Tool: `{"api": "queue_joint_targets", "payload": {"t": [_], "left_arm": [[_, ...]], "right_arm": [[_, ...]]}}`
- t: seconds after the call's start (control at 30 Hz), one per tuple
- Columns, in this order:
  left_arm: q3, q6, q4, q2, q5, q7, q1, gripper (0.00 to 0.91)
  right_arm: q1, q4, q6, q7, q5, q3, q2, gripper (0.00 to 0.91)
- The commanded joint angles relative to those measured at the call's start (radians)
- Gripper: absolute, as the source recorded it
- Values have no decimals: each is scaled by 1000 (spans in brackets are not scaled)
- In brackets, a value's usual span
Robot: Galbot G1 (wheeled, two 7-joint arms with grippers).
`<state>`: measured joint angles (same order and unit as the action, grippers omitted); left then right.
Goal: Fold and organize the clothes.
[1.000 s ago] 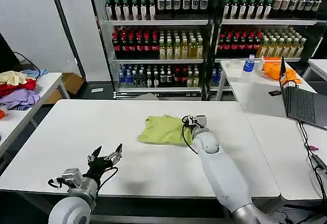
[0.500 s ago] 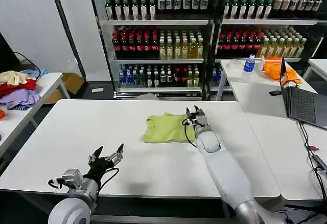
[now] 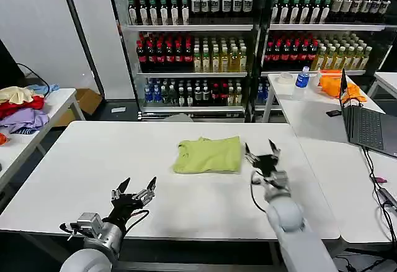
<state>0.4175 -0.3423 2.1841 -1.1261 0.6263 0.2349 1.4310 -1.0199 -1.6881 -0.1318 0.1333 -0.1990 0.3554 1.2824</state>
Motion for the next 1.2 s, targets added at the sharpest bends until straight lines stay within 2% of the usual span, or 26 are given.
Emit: {"api": "queue_joint_targets", "payload": {"t": [0.03,0.53,0.8,1.2], "left_arm": [[-19,26,64,-24,-151,-54,66,907],[-14,36,133,-22,-188,-70,118,907],[-12,38,145,-33,-202,-71,127,907],[-1,38,163,-24,-204,-73,139,907]], "right_arm": [[-552,-509,-5,-62,-20,223,-16,907],[-640,-573,-9,-69,-2,255,1,907],[-671,-601,16,-59,78,257,10,907],[-686,-627,7,-54,89,257,6,907]]}}
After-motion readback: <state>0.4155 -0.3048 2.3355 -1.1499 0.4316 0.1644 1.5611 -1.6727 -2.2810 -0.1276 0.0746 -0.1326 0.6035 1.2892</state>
